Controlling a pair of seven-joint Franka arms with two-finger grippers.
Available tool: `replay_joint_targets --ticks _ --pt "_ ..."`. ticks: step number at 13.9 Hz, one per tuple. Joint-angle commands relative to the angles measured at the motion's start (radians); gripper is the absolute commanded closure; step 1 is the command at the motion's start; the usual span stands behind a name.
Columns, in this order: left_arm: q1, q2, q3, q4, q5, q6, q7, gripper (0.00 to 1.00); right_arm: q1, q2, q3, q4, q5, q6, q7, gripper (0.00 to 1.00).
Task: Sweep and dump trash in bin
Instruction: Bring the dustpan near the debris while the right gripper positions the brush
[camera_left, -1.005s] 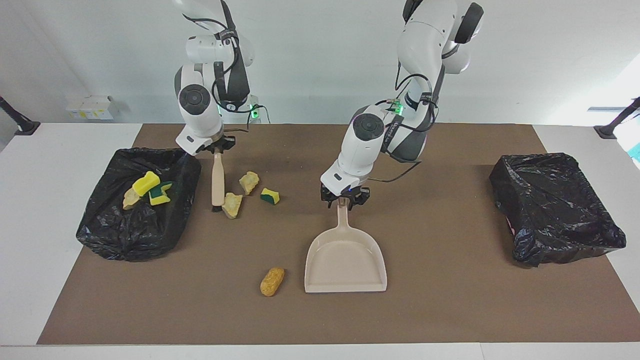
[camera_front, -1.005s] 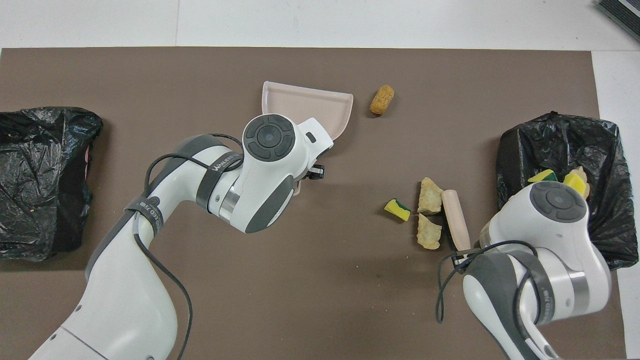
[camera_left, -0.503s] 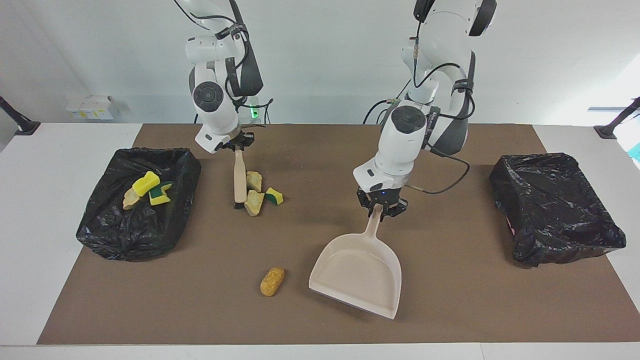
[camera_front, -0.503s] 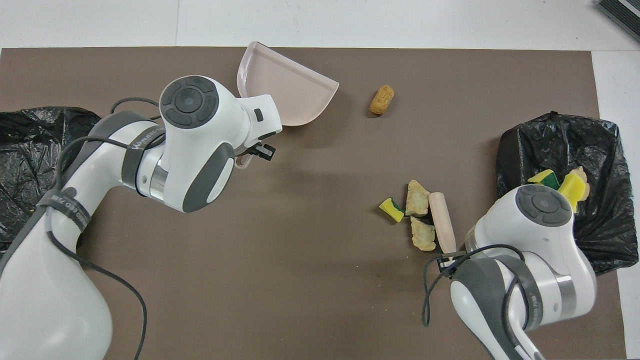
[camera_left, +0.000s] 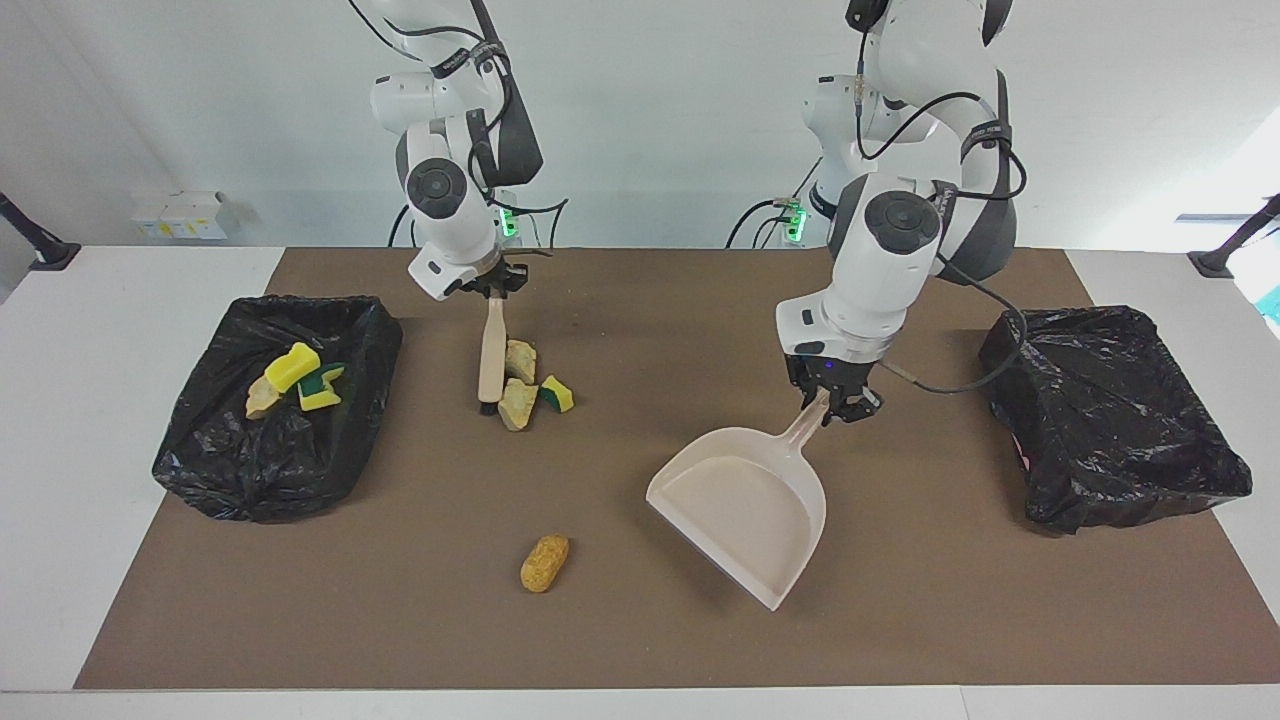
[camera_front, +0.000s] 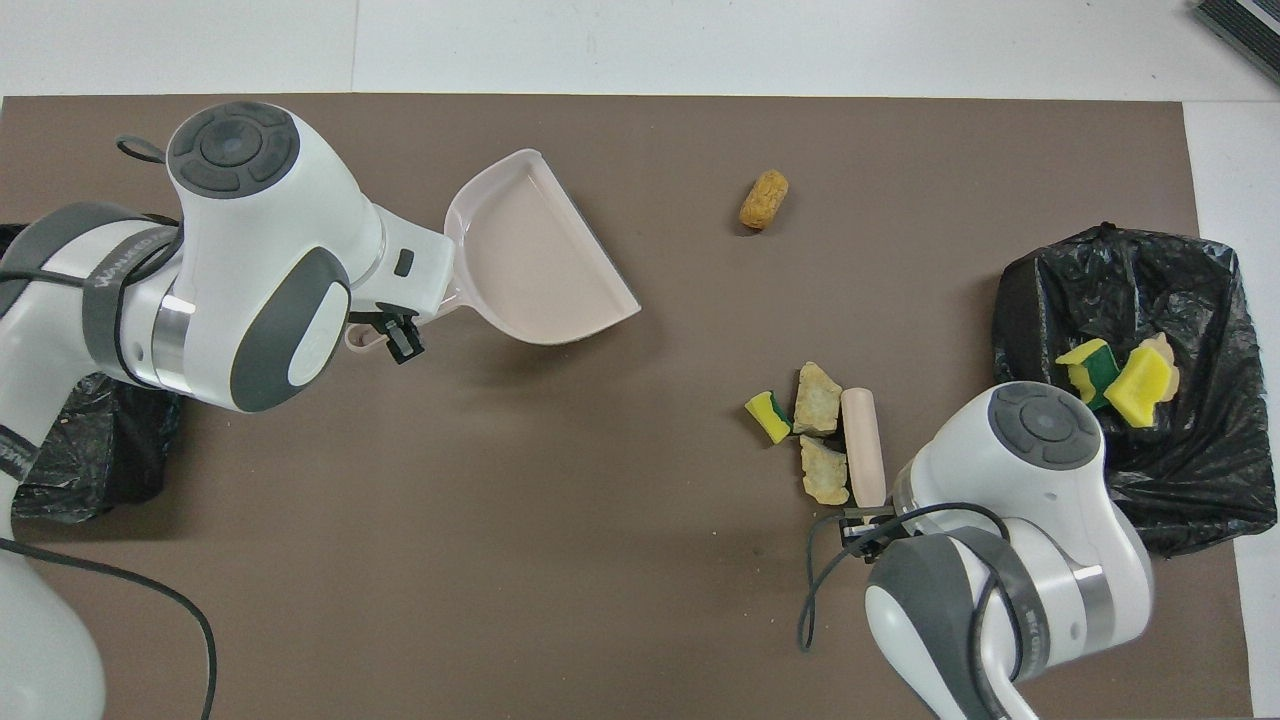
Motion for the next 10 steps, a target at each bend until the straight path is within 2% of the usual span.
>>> replay_joint_targets --ticks 1,3,4,10 --pt "0.027 -0.13 -0.01 -0.203 -0.002 0.007 0.174 1.0 0.039 0.003 0.003 -0.008 0.041 0.057 0.062 1.0" --pt "0.026 -0.205 -0.01 -0.347 -0.036 0.097 0.192 1.0 0.075 0.017 0.003 -0.007 0.045 0.081 0.13 1.0" --pt "0.026 -0.219 -0.011 -0.387 -0.037 0.153 0.223 1.0 0.082 0.018 0.003 -0.002 0.064 0.082 0.135 1.0" --pt "-0.02 -0.275 -0.013 -0.518 -0.039 0.274 0.24 1.0 0.127 0.058 0.003 0.057 0.09 0.113 0.133 1.0"
